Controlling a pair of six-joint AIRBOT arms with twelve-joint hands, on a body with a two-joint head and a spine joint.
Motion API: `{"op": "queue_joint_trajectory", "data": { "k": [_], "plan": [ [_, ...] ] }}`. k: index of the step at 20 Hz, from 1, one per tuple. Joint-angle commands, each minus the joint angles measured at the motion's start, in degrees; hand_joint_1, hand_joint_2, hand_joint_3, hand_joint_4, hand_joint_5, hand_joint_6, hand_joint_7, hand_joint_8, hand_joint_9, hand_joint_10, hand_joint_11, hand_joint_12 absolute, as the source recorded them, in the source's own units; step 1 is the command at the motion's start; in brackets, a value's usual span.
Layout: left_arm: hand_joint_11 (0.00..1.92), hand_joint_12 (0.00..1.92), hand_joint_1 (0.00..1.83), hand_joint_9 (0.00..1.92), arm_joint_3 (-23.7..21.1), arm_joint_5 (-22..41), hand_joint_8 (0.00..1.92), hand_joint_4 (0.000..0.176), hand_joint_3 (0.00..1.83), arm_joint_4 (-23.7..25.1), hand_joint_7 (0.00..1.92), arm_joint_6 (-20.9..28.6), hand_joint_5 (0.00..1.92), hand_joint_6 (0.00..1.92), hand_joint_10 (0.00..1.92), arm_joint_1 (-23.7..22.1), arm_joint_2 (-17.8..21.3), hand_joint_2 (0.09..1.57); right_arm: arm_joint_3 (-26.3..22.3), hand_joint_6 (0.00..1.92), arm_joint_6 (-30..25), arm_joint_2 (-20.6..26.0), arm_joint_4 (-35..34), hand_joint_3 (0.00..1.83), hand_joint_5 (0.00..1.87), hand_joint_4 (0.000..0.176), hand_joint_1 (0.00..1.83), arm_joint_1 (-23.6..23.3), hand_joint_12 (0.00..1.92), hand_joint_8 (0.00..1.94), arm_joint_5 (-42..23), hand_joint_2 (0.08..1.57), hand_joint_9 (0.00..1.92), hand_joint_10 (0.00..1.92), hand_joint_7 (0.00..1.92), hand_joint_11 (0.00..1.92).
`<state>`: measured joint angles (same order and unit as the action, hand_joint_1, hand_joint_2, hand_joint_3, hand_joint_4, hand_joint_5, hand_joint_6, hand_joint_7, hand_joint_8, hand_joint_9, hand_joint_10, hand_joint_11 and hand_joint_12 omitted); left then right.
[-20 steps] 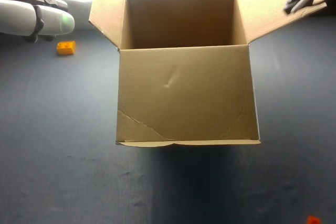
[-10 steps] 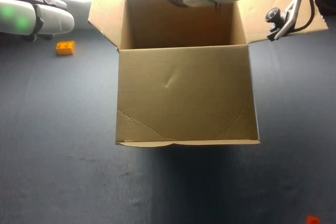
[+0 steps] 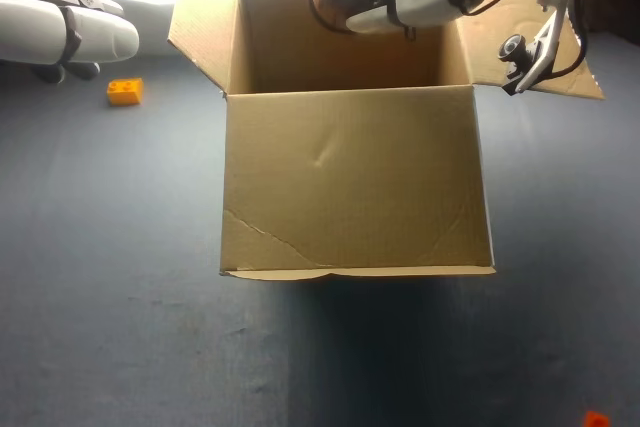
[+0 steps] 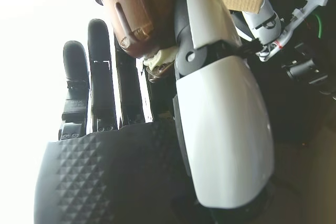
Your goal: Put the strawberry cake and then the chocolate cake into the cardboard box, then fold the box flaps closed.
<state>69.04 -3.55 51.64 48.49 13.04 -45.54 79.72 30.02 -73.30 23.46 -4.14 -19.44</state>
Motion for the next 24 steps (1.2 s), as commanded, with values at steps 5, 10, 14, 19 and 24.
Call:
{"op": "queue_joint_trajectory", "data": {
  "k": [5, 10, 14, 19, 24],
  "plan": [
    [0.15, 1.57, 0.55, 0.44, 0.25, 2.19, 0.0, 0.0, 0.0, -0.41, 0.58, 0.45, 0.41, 0.0, 0.77, -0.58, 0.6, 1.12, 1.86, 1.48, -6.48, -0.02, 7.71, 0.0, 0.65, 0.0, 0.99, -1.54, 1.58, 0.95, -4.16, 1.29, 0.36, 1.15, 0.54, 0.0],
    [0.15, 1.59, 0.56, 0.45, 0.26, 2.1, 0.0, 0.0, 0.0, -0.58, 0.59, 0.45, 0.42, 0.0, 0.75, -0.56, 0.6, 1.11, 5.54, 0.14, -13.95, -1.86, 16.48, 0.0, 0.41, 0.0, 0.8, -1.86, 1.51, 0.11, -2.96, 1.1, 0.44, 0.77, 0.61, 0.0],
    [0.13, 1.57, 0.57, 0.42, 0.15, 2.1, 0.0, 0.0, 0.0, -0.9, 0.56, 0.45, 0.39, 0.0, 0.74, -0.4, 0.62, 1.12, 6.45, 0.01, -16.2, -2.45, 19.16, 0.0, 0.34, 0.0, 0.71, -1.34, 1.45, 0.0, -2.96, 1.1, 0.42, 0.61, 0.54, 0.0],
    [0.14, 1.58, 0.56, 0.44, -0.15, 2.13, 0.01, 0.0, 0.0, -1.69, 0.57, 0.46, 0.4, 0.01, 0.74, -0.39, 0.66, 1.12, 6.41, 0.0, -16.22, -2.07, 19.55, 0.0, 0.31, 0.0, 0.66, -1.34, 1.45, 0.0, -2.96, 1.09, 0.41, 0.59, 0.5, 0.0],
    [0.14, 1.56, 0.54, 0.45, -0.39, 2.17, 0.0, 0.0, 0.0, -3.58, 0.57, 0.46, 0.4, 0.0, 0.72, -1.21, 0.66, 1.12, 5.99, 0.0, -17.03, 0.88, 21.06, 0.0, 0.31, 0.0, 0.62, -3.67, 1.44, 0.0, -3.08, 1.1, 0.42, 0.53, 0.49, 0.0]
  ]
}}
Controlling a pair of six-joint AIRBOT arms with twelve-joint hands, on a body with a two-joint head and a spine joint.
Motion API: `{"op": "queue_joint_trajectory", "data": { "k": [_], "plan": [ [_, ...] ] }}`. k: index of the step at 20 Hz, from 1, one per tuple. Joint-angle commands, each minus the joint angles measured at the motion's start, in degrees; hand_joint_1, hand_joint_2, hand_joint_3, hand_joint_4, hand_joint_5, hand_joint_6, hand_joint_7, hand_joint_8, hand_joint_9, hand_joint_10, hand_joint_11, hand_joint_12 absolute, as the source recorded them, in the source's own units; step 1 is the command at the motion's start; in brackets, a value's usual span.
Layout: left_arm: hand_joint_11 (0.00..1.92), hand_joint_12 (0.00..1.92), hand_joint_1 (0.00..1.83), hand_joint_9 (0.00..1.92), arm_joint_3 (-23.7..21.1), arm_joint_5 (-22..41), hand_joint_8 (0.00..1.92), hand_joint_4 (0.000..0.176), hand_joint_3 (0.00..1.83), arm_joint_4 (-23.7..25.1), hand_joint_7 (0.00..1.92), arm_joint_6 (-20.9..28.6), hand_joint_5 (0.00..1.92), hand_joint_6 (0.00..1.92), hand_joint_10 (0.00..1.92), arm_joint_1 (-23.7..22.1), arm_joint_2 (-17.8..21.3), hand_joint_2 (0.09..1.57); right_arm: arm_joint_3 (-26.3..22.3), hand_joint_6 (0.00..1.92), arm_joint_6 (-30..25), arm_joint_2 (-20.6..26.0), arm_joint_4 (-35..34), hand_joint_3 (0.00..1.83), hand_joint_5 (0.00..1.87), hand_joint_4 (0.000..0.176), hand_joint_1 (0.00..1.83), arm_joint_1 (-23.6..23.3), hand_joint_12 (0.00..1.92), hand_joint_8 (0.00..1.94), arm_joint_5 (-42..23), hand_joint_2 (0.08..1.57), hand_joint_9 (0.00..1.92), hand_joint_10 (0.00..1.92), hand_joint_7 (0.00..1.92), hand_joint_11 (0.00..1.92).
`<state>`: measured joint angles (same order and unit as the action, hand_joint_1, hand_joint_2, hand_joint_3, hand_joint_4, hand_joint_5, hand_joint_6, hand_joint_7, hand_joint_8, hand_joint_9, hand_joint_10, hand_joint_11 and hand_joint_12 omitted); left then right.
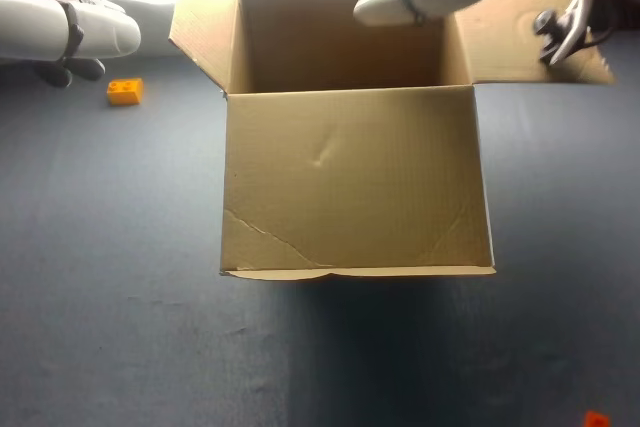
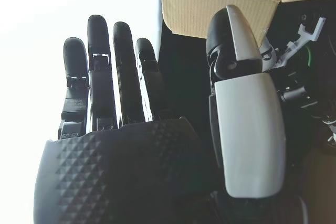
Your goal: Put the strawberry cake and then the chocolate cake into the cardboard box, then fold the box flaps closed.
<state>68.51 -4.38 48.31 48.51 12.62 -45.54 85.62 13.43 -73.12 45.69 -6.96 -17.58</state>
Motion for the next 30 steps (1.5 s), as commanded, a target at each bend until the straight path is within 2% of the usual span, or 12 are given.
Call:
{"op": "queue_joint_trajectory", "data": {
  "k": [1, 4, 7, 11, 14, 16, 20, 22, 24, 27, 30],
  "plan": [
    [0.13, 1.57, 0.55, 0.44, 0.11, 3.0, 0.0, 0.0, 0.0, -0.59, 0.56, 0.44, 0.4, 0.0, 0.72, -0.97, 0.64, 1.12, 0.08, 0.0, -0.5, 1.12, -0.95, 0.0, 0.31, 0.0, 0.62, -1.19, 1.43, 0.0, -5.17, 1.1, 0.41, 0.52, 0.48, 0.0],
    [0.13, 1.58, 0.57, 0.44, -0.16, 2.97, 0.0, 0.0, 0.0, -1.81, 0.57, 0.43, 0.42, 0.01, 0.72, -1.79, 0.57, 1.11, 0.1, 0.01, -1.08, 2.79, -0.86, 0.01, 0.34, 0.0, 0.61, -3.16, 1.44, 0.01, -5.52, 1.11, 0.43, 0.52, 0.51, 0.0],
    [0.13, 1.57, 0.58, 0.45, -0.45, 2.88, 0.0, 0.0, 0.0, -2.7, 0.58, 0.43, 0.43, 0.01, 0.72, -3.23, 0.32, 1.11, 0.1, 0.03, -1.93, 4.55, -0.82, 0.01, 0.4, 0.0, 0.48, -5.6, 1.44, 0.02, -5.53, 1.14, 0.45, 0.53, 0.56, 0.0],
    [0.13, 1.54, 0.54, 0.47, -0.79, 2.5, 0.0, 0.0, 0.0, -3.64, 0.58, 0.43, 0.43, 0.0, 0.68, -5.09, -0.03, 1.13, 0.1, 0.03, -4.15, 7.97, -0.82, 0.01, 0.41, 0.0, 0.4, -7.64, 1.43, 0.02, -5.52, 1.15, 0.45, 0.51, 0.57, 0.0],
    [0.14, 1.51, 0.51, 0.49, -1.53, 2.51, 0.01, 0.0, 0.01, -4.43, 0.61, 0.43, 0.44, 0.01, 0.65, -6.0, -0.21, 1.15, 0.08, 0.08, -7.13, 11.01, -0.85, 0.02, 0.55, 0.0, 0.29, -7.66, 1.43, 0.06, -5.39, 1.18, 0.51, 0.54, 0.71, 0.0],
    [0.14, 1.49, 0.5, 0.49, -2.27, 2.52, 0.02, 0.0, 0.0, -5.17, 0.63, 0.42, 0.47, 0.01, 0.65, -6.78, -0.45, 1.15, 0.07, 0.09, -8.93, 13.21, -0.89, 0.01, 0.62, 0.0, 0.28, -6.76, 1.4, 0.05, -5.31, 1.2, 0.51, 0.58, 0.75, 0.04],
    [0.14, 1.46, 0.47, 0.52, -3.49, 2.69, 0.03, 0.0, 0.0, -6.63, 0.72, 0.42, 0.51, 0.02, 0.6, -8.54, -1.12, 1.17, -0.33, 0.18, -10.15, 17.22, -7.54, 0.0, 0.71, 0.0, 0.31, -3.96, 1.44, 0.05, -4.15, 1.22, 0.49, 0.76, 0.82, 0.08],
    [0.13, 1.46, 0.46, 0.53, -3.77, 3.41, 0.02, 0.0, 0.0, -7.63, 0.73, 0.42, 0.52, 0.01, 0.57, -8.38, -1.11, 1.18, -1.1, 0.27, -9.05, 19.13, -12.07, 0.0, 0.67, 0.0, 0.3, -3.05, 1.46, 0.05, -3.91, 1.22, 0.47, 0.83, 0.81, 0.09],
    [0.11, 1.48, 0.46, 0.53, -3.93, 4.88, 0.02, 0.0, 0.0, -8.56, 0.74, 0.42, 0.53, 0.01, 0.57, -7.95, -1.21, 1.18, -3.01, 0.33, -4.8, 21.42, -19.31, 0.0, 0.63, 0.0, 0.33, -2.27, 1.49, 0.05, -4.06, 1.22, 0.45, 0.87, 0.81, 0.06],
    [0.13, 1.49, 0.47, 0.54, -3.96, 7.0, 0.02, 0.0, 0.0, -9.36, 0.75, 0.42, 0.54, 0.01, 0.57, -7.73, -1.76, 1.17, -6.25, 0.36, -2.34, 24.39, -19.73, 0.0, 0.59, 0.0, 0.33, 0.26, 1.49, 0.05, -5.3, 1.22, 0.48, 0.84, 0.81, 0.08],
    [0.13, 1.51, 0.47, 0.53, -3.95, 9.22, 0.01, 0.0, 0.0, -9.54, 0.74, 0.48, 0.53, 0.0, 0.62, -7.62, -2.26, 1.17, -10.06, 0.38, 2.66, 27.88, -19.73, 0.0, 0.55, 0.0, 0.31, 4.56, 1.52, 0.04, -5.73, 1.24, 0.44, 0.87, 0.8, 0.04]
  ]
}}
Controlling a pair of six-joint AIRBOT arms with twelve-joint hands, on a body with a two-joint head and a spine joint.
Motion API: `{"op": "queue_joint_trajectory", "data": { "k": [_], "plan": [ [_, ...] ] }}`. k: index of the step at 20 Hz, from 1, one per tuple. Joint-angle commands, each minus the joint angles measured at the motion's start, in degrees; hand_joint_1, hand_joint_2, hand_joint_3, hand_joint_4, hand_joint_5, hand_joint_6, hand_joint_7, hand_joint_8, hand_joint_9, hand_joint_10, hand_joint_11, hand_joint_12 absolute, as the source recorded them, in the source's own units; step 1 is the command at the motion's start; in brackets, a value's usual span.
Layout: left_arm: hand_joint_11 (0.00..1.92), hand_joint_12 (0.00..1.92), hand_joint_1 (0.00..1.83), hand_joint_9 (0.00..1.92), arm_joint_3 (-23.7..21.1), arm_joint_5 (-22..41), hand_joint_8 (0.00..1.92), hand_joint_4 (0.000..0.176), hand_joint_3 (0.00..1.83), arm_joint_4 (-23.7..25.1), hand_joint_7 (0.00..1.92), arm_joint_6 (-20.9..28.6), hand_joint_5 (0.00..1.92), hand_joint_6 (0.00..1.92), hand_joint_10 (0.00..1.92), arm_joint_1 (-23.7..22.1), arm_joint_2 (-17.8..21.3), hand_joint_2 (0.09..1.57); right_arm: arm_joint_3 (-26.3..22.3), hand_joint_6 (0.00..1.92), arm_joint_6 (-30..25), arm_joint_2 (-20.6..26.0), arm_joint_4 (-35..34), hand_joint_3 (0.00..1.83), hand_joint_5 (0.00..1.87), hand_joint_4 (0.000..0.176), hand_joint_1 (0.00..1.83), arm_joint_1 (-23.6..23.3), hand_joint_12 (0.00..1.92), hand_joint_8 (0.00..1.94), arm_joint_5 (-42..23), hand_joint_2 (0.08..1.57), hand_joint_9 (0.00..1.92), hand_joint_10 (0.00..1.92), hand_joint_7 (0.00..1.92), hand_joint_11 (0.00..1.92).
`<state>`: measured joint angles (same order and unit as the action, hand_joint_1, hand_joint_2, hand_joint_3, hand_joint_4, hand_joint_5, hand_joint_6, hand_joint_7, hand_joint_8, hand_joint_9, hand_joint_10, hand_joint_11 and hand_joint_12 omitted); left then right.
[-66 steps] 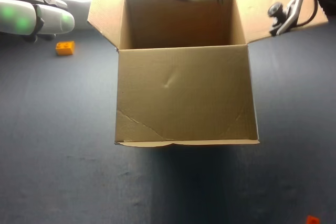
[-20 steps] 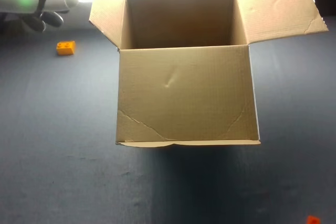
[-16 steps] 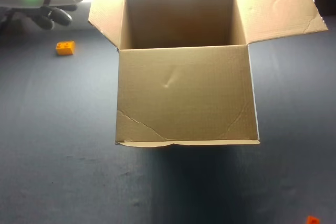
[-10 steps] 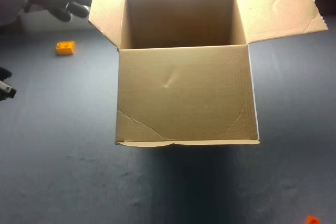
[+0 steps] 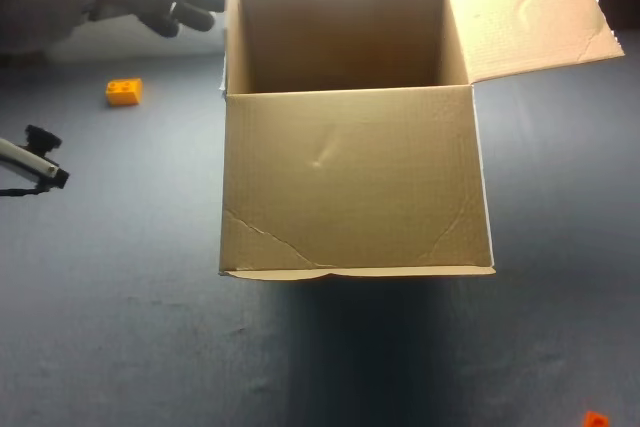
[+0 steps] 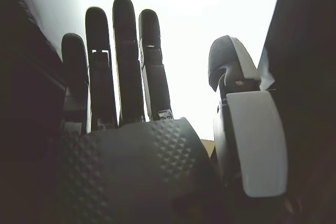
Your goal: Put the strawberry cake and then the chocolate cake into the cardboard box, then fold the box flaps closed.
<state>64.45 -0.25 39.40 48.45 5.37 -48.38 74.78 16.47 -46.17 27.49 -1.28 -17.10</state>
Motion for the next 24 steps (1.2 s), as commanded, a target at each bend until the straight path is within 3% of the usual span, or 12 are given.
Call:
{"op": "queue_joint_trajectory", "data": {
  "k": [1, 7, 11, 14, 24],
  "plan": [
    [0.13, 1.51, 0.46, 0.52, 0.06, 5.81, 0.0, 0.0, 0.0, -0.63, 0.73, 0.55, 0.52, 0.0, 0.63, -0.32, 0.44, 1.17, -0.23, 0.38, 1.02, 1.99, -1.53, 0.0, 0.55, 0.0, 0.31, 0.19, 1.52, 0.04, -6.23, 1.23, 0.44, 0.88, 0.8, 0.04],
    [0.12, 1.52, 0.48, 0.5, -1.52, 8.32, 0.0, 0.0, 0.0, -0.09, 0.73, 0.53, 0.52, 0.0, 0.67, 0.63, 0.03, 1.17, -2.17, 0.38, 3.39, 5.78, -1.6, 0.0, 0.57, 0.0, 0.31, 4.95, 1.5, 0.04, -4.45, 1.23, 0.44, 0.88, 0.8, 0.06],
    [0.14, 1.47, 0.47, 0.51, -2.98, 9.46, 0.0, 0.0, 0.0, 0.08, 0.72, 0.54, 0.52, 0.0, 0.64, 2.44, -0.94, 1.17, -3.69, 0.36, 10.78, 6.55, -1.56, 0.0, 0.57, 0.0, 0.31, 7.2, 1.51, 0.04, -2.13, 1.24, 0.44, 0.88, 0.79, 0.04],
    [0.11, 1.49, 0.48, 0.52, -4.04, 10.43, 0.0, 0.0, 0.0, 0.09, 0.73, 0.39, 0.53, 0.0, 0.62, 4.43, -1.65, 1.17, -6.24, 0.36, 13.03, 6.63, 2.88, 0.0, 0.57, 0.0, 0.31, 8.55, 1.52, 0.04, -1.37, 1.23, 0.44, 0.88, 0.8, 0.04],
    [0.13, 1.49, 0.49, 0.52, -2.77, 11.77, 0.0, 0.0, 0.0, 0.08, 0.73, -0.08, 0.53, 0.0, 0.61, 5.88, -3.9, 1.17, -8.67, 0.34, 17.84, 3.34, 3.05, 0.0, 0.55, 0.0, 0.29, 14.76, 1.54, 0.03, -0.92, 1.24, 0.39, 0.92, 0.79, 0.0]
  ]
}}
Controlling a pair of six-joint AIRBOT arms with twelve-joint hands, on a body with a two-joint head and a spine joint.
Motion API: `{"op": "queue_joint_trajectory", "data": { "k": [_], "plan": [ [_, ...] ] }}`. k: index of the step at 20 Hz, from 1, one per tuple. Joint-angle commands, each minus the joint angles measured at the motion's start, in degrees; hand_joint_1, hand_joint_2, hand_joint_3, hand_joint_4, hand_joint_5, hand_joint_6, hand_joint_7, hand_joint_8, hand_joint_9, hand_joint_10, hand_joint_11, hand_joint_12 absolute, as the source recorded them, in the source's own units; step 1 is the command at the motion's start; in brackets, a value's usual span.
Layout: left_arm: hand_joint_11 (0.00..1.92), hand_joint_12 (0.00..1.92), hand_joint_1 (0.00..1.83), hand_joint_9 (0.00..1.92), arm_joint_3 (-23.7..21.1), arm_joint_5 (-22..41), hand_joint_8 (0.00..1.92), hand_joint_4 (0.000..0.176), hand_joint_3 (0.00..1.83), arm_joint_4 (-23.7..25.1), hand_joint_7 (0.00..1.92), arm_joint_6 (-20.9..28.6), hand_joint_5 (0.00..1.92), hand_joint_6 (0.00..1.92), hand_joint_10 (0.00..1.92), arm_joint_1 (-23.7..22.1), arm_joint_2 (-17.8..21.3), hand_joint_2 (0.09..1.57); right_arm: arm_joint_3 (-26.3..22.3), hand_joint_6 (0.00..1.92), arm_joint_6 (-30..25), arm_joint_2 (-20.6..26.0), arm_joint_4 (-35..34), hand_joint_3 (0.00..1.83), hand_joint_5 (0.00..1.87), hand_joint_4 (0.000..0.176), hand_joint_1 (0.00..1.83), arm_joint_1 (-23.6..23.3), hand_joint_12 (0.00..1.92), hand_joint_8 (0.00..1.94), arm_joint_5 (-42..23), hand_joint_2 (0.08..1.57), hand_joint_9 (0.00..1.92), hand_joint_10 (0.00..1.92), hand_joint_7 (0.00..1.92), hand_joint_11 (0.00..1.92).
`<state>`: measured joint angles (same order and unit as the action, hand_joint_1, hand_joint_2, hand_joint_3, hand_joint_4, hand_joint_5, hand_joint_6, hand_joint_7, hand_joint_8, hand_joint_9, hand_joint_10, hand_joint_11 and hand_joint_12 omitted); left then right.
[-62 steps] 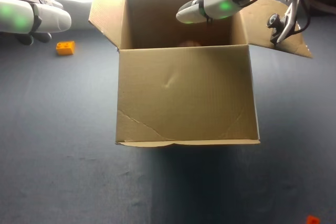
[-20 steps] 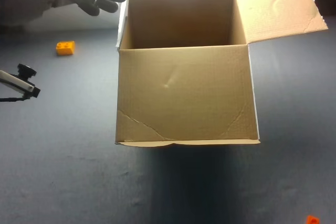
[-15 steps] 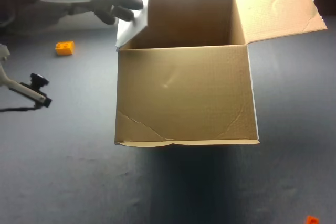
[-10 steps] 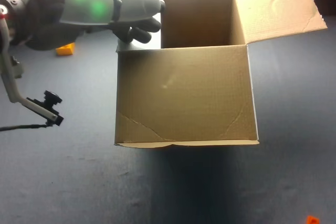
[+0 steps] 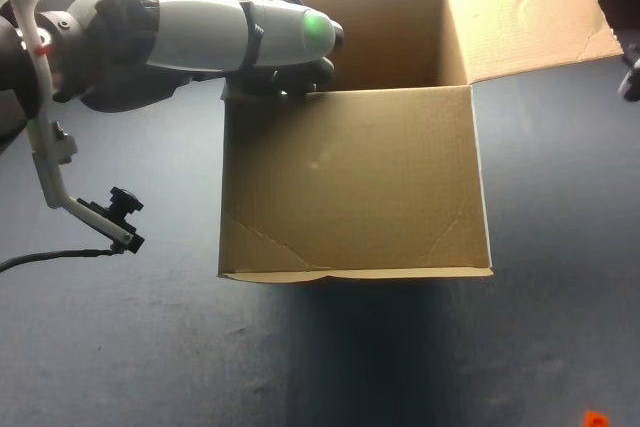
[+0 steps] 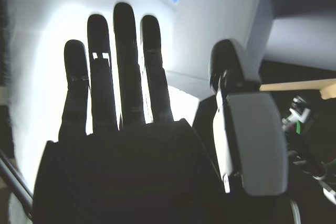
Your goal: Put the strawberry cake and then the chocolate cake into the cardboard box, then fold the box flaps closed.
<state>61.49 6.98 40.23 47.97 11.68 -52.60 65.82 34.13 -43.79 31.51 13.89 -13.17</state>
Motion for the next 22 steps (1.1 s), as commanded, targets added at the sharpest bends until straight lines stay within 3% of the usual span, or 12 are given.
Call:
{"op": "queue_joint_trajectory", "data": {
  "k": [1, 3, 7, 22],
  "plan": [
    [0.15, 1.47, 0.5, 0.54, 0.25, 4.6, 0.0, 0.0, 0.0, -0.75, 0.74, 0.39, 0.54, 0.0, 0.59, -0.44, 0.29, 1.16, 0.31, 0.35, 1.18, 0.49, -1.37, 0.0, 0.54, 0.0, 0.29, -0.21, 1.56, 0.03, -5.01, 1.24, 0.38, 0.95, 0.79, 0.0],
    [0.16, 1.47, 0.51, 0.55, 0.49, 4.73, 0.01, 0.0, 0.0, -0.75, 0.75, 0.35, 0.55, 0.01, 0.58, -0.5, 0.22, 1.16, 0.53, 0.36, 6.24, -1.21, -5.13, 0.0, 0.54, 0.0, 0.29, 0.18, 1.55, 0.03, -5.41, 1.24, 0.37, 0.96, 0.79, 0.0],
    [0.16, 1.49, 0.49, 0.55, 1.27, 5.17, 0.0, 0.0, 0.0, -0.73, 0.73, -0.08, 0.54, 0.0, 0.58, -1.15, 0.06, 1.16, 1.33, 0.36, 8.89, -3.79, -7.51, 0.0, 0.53, 0.0, 0.32, -0.33, 1.54, 0.04, -5.9, 1.24, 0.36, 0.96, 0.78, 0.0],
    [0.13, 1.54, 0.5, 0.54, 7.74, 8.01, 0.01, 0.0, 0.0, 2.42, 0.75, -0.21, 0.55, 0.01, 0.61, -4.04, 0.05, 1.16, 5.01, 0.4, 10.74, -8.62, -6.85, 0.0, 0.54, 0.0, 0.31, -11.67, 1.52, 0.05, -4.99, 1.24, 0.43, 0.89, 0.8, 0.05]
  ]
}}
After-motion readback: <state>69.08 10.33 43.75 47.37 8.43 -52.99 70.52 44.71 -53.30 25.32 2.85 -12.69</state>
